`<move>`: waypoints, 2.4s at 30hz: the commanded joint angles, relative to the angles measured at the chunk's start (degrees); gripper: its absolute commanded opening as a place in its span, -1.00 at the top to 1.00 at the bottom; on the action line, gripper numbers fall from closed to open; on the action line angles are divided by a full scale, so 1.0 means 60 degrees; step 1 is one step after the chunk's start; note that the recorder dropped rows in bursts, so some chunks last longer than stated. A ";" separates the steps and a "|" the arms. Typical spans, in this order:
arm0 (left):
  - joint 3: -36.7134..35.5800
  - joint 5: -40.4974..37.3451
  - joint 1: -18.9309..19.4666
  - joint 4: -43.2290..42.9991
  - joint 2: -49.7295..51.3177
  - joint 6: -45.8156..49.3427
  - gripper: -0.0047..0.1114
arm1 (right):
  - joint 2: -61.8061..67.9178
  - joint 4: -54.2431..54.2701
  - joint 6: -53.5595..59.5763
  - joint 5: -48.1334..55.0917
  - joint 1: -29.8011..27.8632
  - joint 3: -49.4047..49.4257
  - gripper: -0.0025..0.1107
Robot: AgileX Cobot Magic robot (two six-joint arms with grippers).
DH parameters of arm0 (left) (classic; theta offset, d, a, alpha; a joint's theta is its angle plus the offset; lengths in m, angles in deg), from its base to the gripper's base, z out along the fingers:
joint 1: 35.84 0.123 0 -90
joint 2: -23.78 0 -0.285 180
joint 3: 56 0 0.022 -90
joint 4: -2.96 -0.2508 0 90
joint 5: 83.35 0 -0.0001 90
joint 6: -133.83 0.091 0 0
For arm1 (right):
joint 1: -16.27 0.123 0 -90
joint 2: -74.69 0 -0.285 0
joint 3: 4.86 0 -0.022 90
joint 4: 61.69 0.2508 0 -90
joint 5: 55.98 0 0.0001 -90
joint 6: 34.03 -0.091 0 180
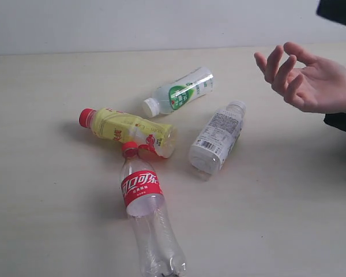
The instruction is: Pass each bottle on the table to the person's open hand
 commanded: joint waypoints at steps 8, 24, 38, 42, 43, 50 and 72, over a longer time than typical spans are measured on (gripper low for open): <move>0.0004 0.0016 0.0024 -0.0029 -0.0058 -0.0003 0.92 | 0.1766 -0.0222 0.5890 0.4676 -0.0019 -0.0657 0.95; 0.0004 0.0016 0.0024 -0.0029 -0.0058 -0.0003 0.92 | 0.2466 -0.0222 0.6018 0.7355 -0.0004 -0.0571 0.81; 0.0004 0.0016 0.0024 -0.0029 -0.0058 -0.0003 0.92 | 0.3765 1.4637 1.8447 1.5517 -0.0004 -0.3298 0.81; 0.0004 0.0016 0.0024 -0.0029 -0.0058 -0.0003 0.92 | 0.3424 1.7846 2.0039 1.6252 0.0553 -0.3512 0.90; 0.0004 0.0016 0.0024 -0.0029 -0.0058 -0.0003 0.92 | 0.3343 1.7829 2.0039 1.6270 0.1242 -0.3438 0.91; 0.0004 0.0016 0.0024 -0.0029 -0.0058 -0.0003 0.92 | 0.3368 1.7668 1.9242 1.6550 0.3864 -0.3420 0.91; 0.0004 0.0016 0.0024 -0.0029 -0.0058 -0.0003 0.92 | 0.6147 1.9160 1.8765 1.4408 0.8880 -0.3441 0.72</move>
